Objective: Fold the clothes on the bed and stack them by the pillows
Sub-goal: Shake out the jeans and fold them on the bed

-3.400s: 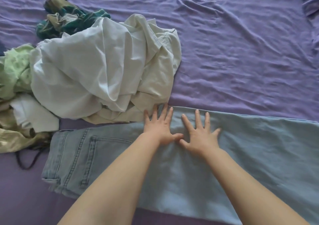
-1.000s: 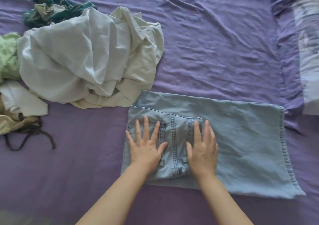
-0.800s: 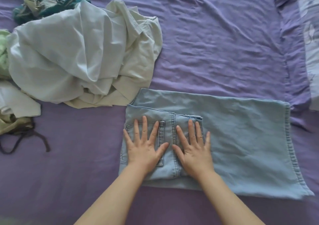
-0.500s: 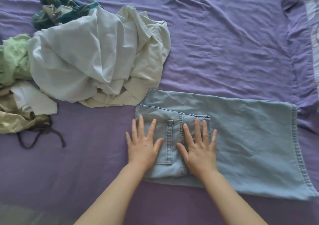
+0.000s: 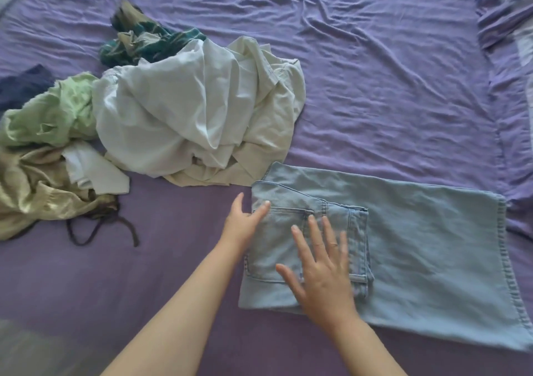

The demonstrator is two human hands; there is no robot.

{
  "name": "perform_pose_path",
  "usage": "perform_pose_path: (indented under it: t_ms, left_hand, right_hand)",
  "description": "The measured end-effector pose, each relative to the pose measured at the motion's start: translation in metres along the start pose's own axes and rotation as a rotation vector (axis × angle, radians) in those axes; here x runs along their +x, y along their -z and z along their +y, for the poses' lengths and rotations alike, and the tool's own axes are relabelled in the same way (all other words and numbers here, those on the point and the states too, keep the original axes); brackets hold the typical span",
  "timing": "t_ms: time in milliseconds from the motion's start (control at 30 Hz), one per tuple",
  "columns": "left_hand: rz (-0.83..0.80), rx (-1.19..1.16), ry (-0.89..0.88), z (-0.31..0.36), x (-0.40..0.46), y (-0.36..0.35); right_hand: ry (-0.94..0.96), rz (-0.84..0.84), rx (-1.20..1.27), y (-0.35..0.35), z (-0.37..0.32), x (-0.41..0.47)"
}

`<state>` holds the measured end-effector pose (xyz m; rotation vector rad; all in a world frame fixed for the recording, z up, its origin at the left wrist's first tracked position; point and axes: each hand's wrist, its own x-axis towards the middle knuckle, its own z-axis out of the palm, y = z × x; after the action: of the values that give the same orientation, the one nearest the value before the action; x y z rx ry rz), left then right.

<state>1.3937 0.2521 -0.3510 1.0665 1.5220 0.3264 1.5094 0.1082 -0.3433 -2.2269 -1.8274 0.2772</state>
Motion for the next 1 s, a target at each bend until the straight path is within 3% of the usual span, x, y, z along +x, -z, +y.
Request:
perform_pose_path:
  t_ms: [133,300,400,533,633,800,900,1000]
  left_hand:
    - [-0.041,0.111,-0.065,0.034,-0.001,-0.006]
    - [-0.095,0.179,-0.094,0.077,-0.011,-0.028]
    - [-0.085,0.167,-0.145,0.104,-0.027,-0.052]
    - [-0.055,0.386,-0.340,0.135,-0.047,-0.082]
    - [-0.121,0.473,-0.451,0.155,-0.063,-0.109]
    - [-0.216,0.980,-0.855,0.196,-0.082,-0.165]
    - [-0.463,1.333,-1.148,0.223,-0.082,-0.196]
    - [-0.687,1.736,-1.263,0.233,-0.079,-0.250]
  right_hand:
    - [0.127,0.125,0.069,0.005,-0.058,-0.031]
    - [-0.153,0.153,0.144,0.021,-0.074,-0.047]
    - [-0.244,0.242,0.207,0.042,-0.065,-0.055]
    - [-0.257,0.417,0.245,0.075,-0.031,-0.068]
    - [-0.303,0.526,0.188,0.103,0.005,-0.078]
    - [-0.433,0.618,0.122,0.140,0.075,-0.096]
    - [-0.460,0.616,0.157,0.152,0.118,-0.107]
    - [-0.518,0.575,0.303,0.155,0.155,-0.118]
